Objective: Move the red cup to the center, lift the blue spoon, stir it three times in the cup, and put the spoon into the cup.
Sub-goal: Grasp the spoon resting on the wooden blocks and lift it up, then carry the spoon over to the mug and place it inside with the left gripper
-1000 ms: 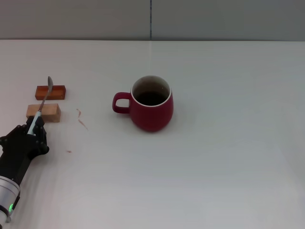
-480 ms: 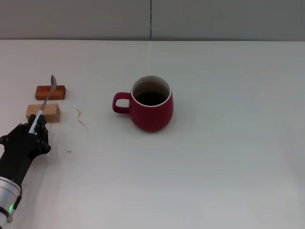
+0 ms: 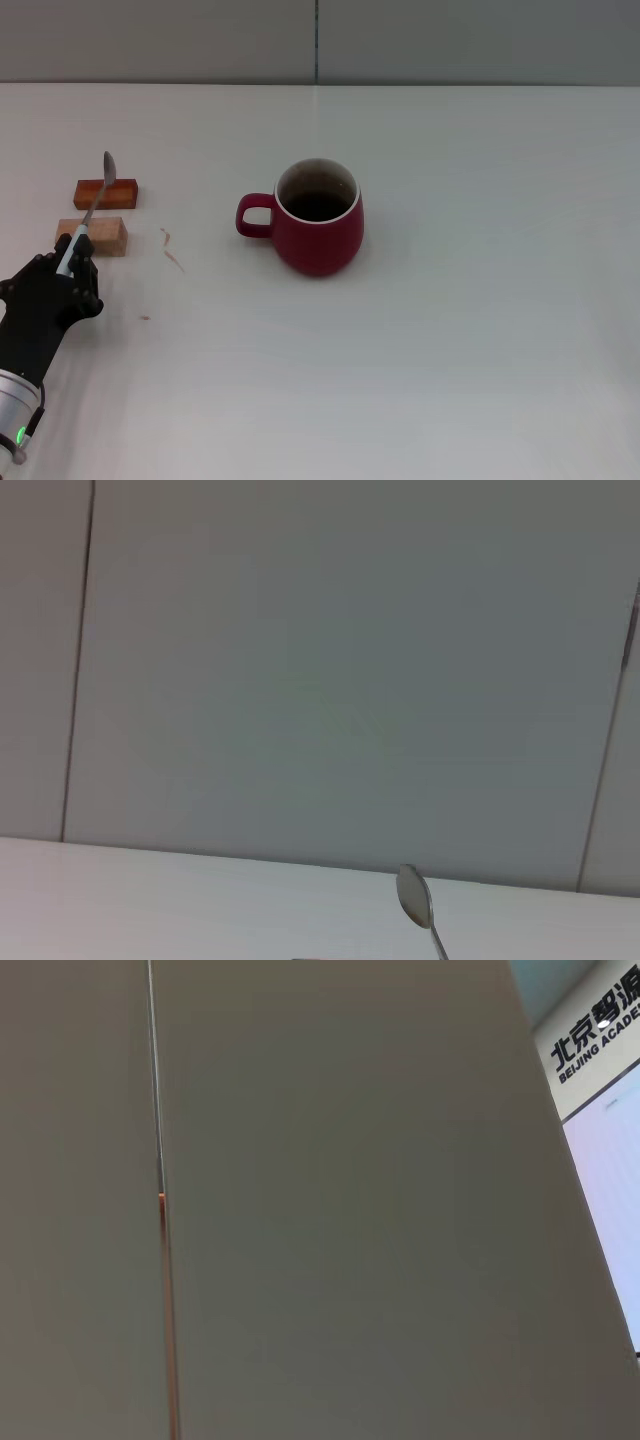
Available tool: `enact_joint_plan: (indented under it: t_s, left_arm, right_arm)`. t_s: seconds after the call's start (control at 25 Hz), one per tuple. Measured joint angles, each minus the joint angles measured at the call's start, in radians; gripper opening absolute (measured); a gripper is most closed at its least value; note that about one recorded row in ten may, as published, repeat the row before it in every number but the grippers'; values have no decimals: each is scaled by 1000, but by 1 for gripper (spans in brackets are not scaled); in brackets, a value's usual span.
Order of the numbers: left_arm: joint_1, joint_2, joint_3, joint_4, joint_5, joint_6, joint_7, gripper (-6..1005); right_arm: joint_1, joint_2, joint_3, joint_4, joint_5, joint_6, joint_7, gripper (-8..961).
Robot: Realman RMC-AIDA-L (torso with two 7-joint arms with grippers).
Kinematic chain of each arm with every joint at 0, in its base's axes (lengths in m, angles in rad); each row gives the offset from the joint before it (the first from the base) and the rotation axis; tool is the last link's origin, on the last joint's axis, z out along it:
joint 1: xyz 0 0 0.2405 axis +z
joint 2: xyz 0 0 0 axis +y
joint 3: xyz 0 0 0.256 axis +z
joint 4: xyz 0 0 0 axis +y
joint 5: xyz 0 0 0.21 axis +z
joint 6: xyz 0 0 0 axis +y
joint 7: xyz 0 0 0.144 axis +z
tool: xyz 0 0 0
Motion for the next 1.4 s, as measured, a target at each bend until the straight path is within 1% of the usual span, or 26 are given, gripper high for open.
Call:
enact_joint_plan:
  t_s: [0.28, 0.56, 0.72, 0.96, 1.2, 1.4]
  left_arm:
    - [7, 2, 8, 19, 31, 37, -67, 149]
    - [20, 4, 21, 61, 51, 91, -181, 149]
    - [30, 6, 51, 108, 52, 111, -262, 149]
    - [40, 5, 72, 158, 52, 126, -355, 149]
    - [51, 5, 92, 215, 52, 171, -479, 150]
    - [62, 5, 114, 284, 52, 210, -637, 150]
  right_arm:
    - [-3, 0, 0, 0, 0, 0, 0, 705]
    - [-10, 1, 0, 11, 0, 0, 0, 705]
    - [-11, 1, 0, 11, 0, 0, 0, 705]
    - [-11, 2, 0, 11, 0, 0, 0, 705]
    - [-13, 2, 0, 11, 0, 0, 0, 704]
    - [-13, 2, 0, 11, 0, 0, 0, 704]
